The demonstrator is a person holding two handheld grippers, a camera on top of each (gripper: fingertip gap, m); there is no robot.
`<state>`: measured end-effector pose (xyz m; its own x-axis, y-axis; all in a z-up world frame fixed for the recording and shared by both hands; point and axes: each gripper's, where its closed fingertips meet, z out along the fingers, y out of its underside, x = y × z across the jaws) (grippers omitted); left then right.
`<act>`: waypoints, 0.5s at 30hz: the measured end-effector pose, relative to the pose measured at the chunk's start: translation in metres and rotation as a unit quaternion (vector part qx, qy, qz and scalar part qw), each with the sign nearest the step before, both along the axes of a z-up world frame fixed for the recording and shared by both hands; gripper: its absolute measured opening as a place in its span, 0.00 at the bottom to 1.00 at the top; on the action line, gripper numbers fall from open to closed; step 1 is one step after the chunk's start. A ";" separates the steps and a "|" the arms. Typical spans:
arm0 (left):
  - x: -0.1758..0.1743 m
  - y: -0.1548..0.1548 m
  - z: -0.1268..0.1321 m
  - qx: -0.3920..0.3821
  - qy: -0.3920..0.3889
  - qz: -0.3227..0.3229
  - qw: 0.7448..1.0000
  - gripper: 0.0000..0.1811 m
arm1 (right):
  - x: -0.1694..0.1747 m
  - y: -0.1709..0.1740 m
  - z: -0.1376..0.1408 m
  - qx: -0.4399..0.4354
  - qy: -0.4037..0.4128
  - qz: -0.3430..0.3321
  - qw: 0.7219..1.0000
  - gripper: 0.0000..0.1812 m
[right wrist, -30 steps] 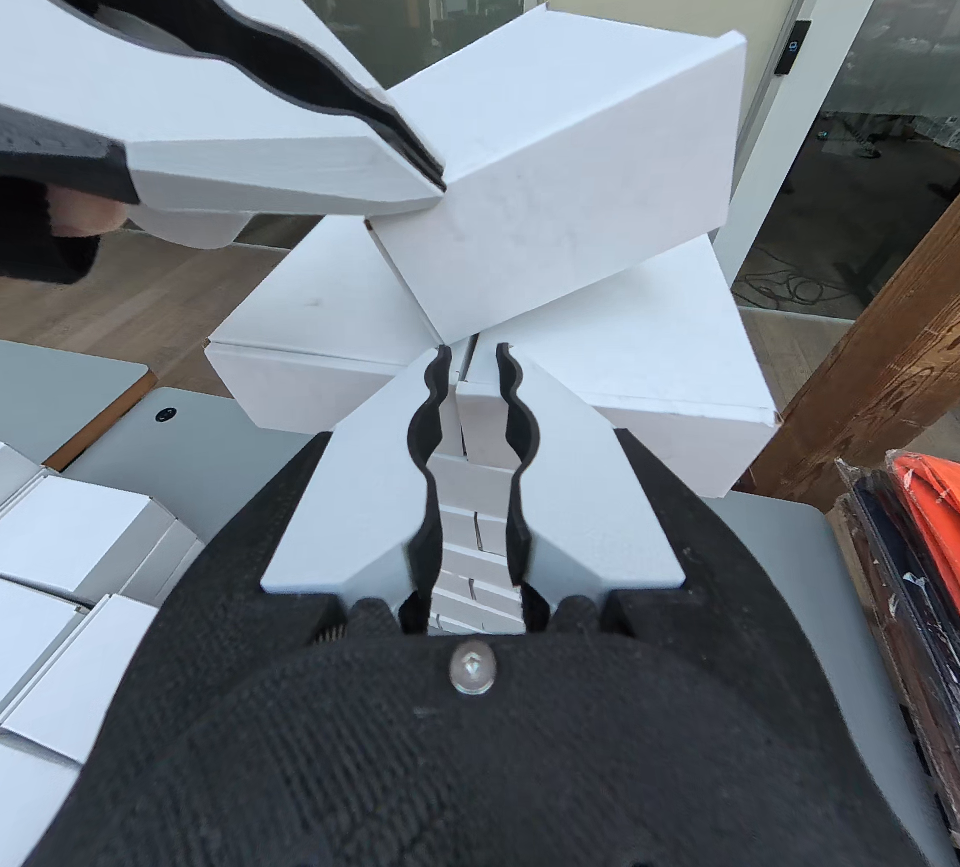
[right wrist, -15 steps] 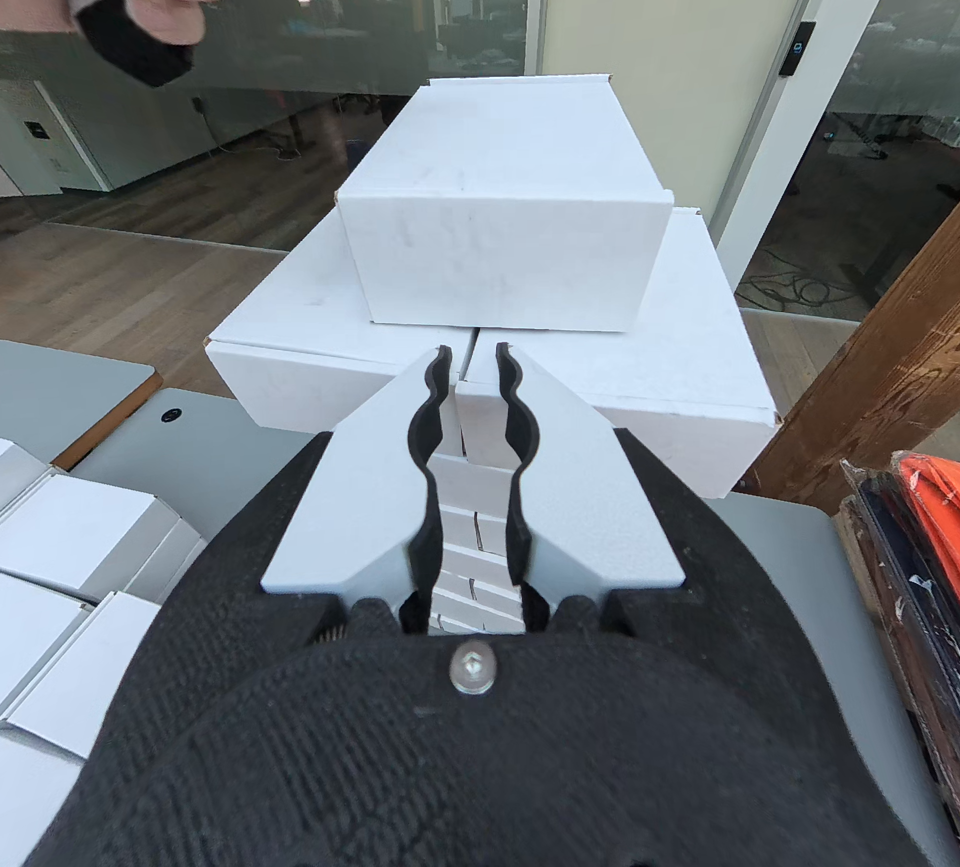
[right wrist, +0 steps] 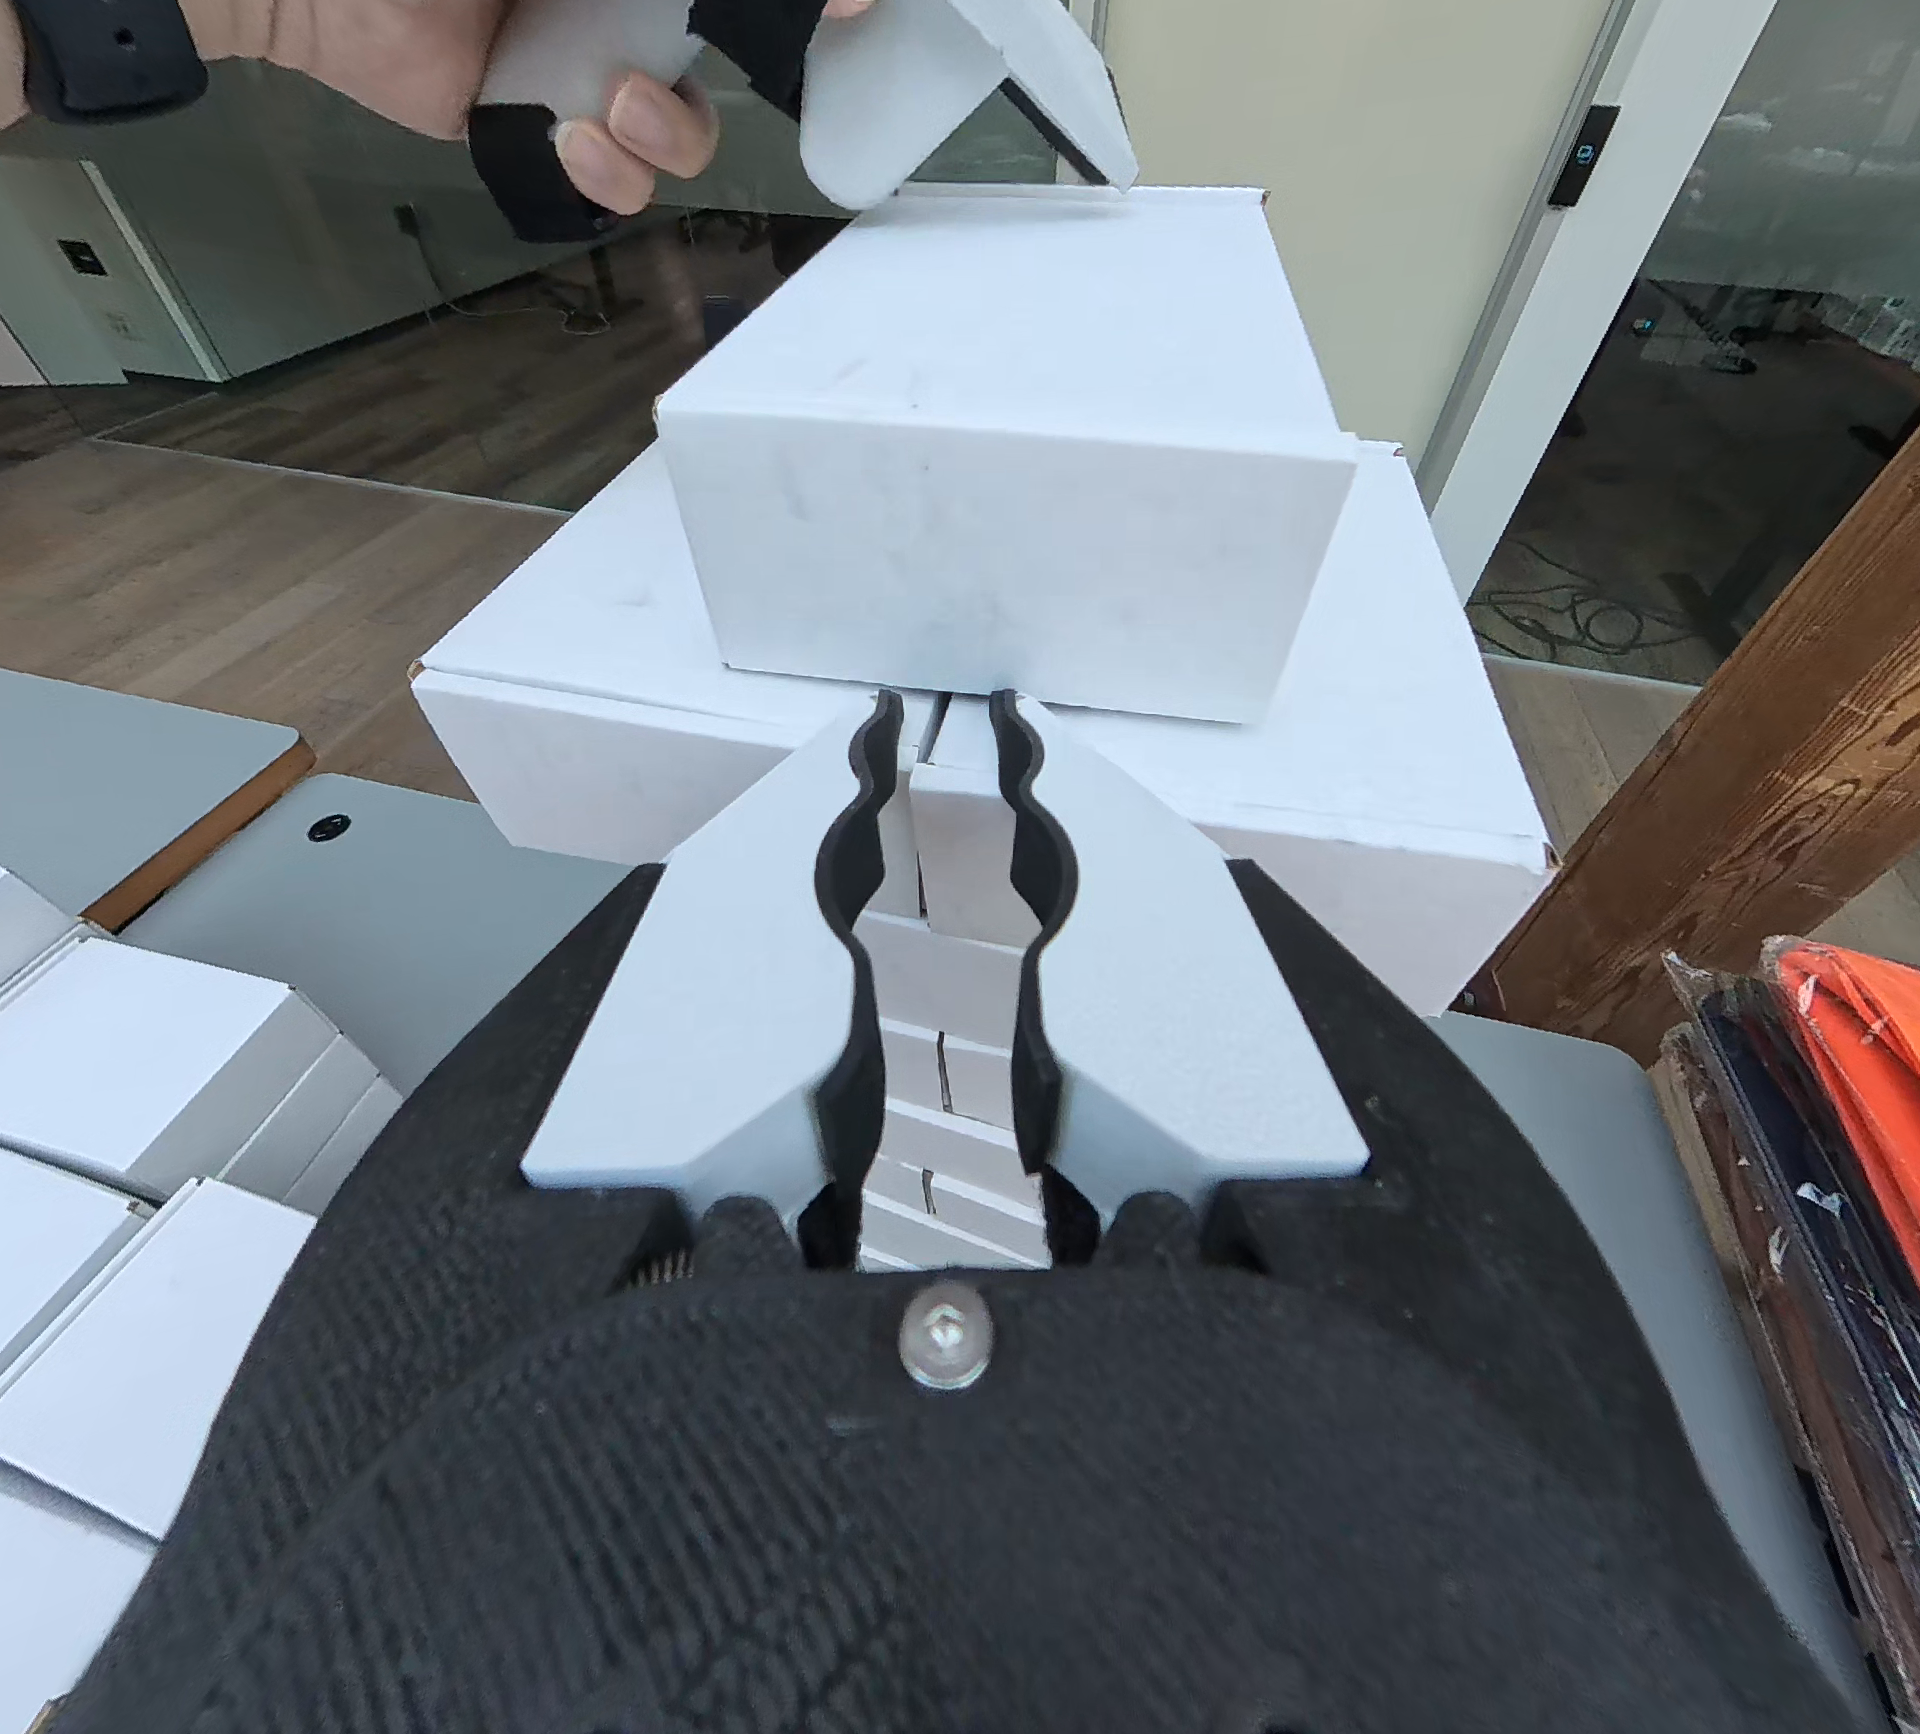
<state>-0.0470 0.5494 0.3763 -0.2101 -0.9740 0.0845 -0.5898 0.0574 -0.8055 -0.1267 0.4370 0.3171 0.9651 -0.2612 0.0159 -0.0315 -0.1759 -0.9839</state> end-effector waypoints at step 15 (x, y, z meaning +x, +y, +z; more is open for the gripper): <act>-0.084 -0.115 0.032 0.243 -0.163 -0.129 0.947 0.38 | -0.005 -0.003 0.000 -0.022 0.016 0.030 0.999 0.12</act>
